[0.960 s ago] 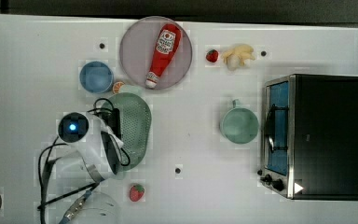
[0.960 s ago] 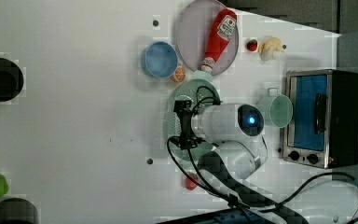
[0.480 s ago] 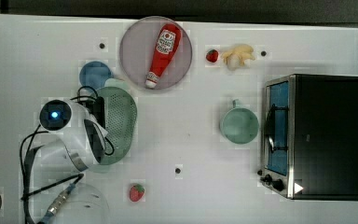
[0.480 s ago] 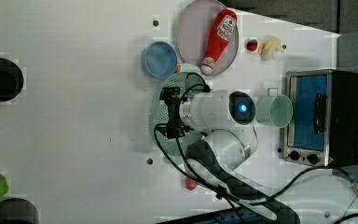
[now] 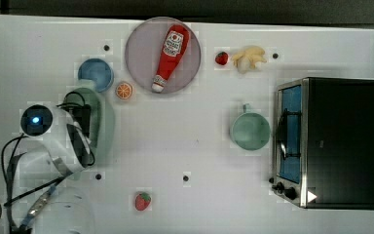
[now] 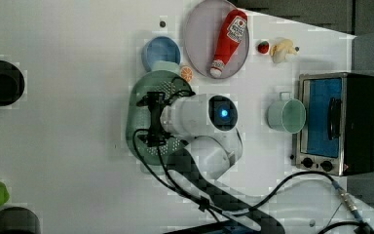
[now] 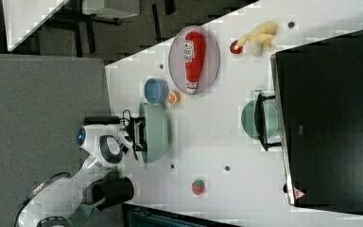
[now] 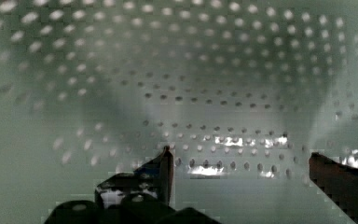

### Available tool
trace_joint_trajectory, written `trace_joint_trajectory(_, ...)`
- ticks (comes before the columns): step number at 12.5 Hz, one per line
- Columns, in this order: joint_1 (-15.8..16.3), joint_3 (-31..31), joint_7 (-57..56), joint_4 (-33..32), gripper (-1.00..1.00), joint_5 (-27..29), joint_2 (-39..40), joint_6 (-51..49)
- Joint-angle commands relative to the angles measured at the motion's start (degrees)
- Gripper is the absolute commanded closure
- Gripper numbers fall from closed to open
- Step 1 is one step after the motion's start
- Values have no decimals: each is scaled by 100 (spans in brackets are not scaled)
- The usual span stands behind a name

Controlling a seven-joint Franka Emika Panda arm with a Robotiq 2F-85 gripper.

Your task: Drag strainer right to left.

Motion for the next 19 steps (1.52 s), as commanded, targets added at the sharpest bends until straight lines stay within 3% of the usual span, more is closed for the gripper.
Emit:
trace_joint_trajectory(1,437,75,539,349,-100,26,36,-149)
trace_joint_trajectory(5,674,67,547,689,-100,205,246,-132)
trace_joint_trajectory(9,661,-38,-28,726,-100,183,-125,-699)
trace_joint_trajectory(14,560,-820,-2117,717,-100,169,-1820,-2577)
trace_joint_trajectory(19,316,-2161,-4231,734,-100,29,-3713,-4346)
